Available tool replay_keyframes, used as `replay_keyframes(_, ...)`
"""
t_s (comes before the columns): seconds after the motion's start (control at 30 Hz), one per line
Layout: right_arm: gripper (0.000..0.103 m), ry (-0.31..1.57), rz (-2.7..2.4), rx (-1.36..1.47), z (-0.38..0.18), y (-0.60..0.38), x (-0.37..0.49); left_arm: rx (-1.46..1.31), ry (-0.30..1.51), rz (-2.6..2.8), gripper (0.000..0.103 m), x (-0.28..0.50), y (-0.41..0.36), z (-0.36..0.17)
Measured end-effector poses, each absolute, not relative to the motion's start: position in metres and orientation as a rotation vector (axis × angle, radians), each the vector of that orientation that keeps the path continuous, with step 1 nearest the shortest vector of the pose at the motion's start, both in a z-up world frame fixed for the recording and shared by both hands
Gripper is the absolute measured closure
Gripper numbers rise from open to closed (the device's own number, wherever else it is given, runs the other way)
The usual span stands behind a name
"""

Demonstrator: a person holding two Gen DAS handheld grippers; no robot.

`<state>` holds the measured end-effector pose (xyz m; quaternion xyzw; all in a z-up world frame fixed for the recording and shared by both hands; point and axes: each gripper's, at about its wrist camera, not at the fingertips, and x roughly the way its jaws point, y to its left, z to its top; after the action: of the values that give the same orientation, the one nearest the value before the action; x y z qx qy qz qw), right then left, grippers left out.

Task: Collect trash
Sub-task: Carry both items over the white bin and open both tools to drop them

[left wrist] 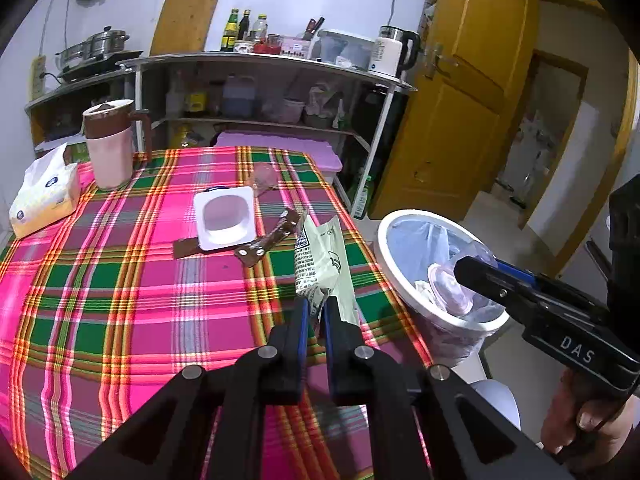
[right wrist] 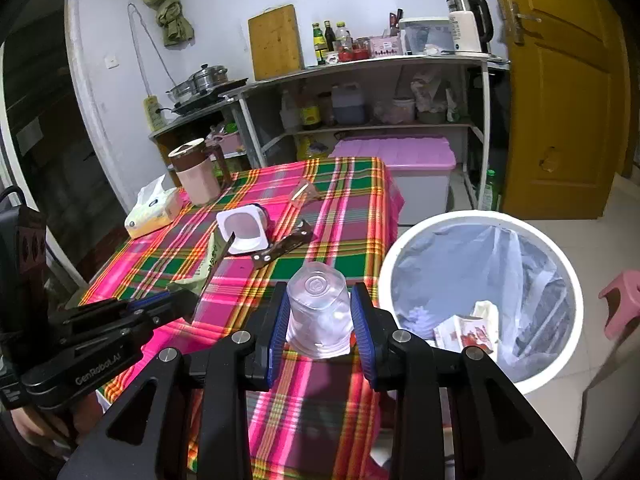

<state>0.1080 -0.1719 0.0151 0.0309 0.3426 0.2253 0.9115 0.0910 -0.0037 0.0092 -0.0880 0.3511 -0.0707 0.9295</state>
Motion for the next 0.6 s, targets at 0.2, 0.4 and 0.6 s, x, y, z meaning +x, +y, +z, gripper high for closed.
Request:
replay_keyframes(0.2,0.071,0.703,0.443,0.074,0.014,-0.186,0.107,-0.167,0.722,-0.172,0.095,0.097,-0.014,0.010)
replay_keyframes(0.4,0.071,0.707,0.417,0.087,0.011,-0.198,0.110,-0.150,0.734,-0.204,0.095,0.108,-0.029,0.007)
replay_keyframes(0.6,0.071,0.714,0.388,0.098,0.006,-0.215,0.115,-0.134,0.747,-0.240,0.095,0.121,-0.047,0.003)
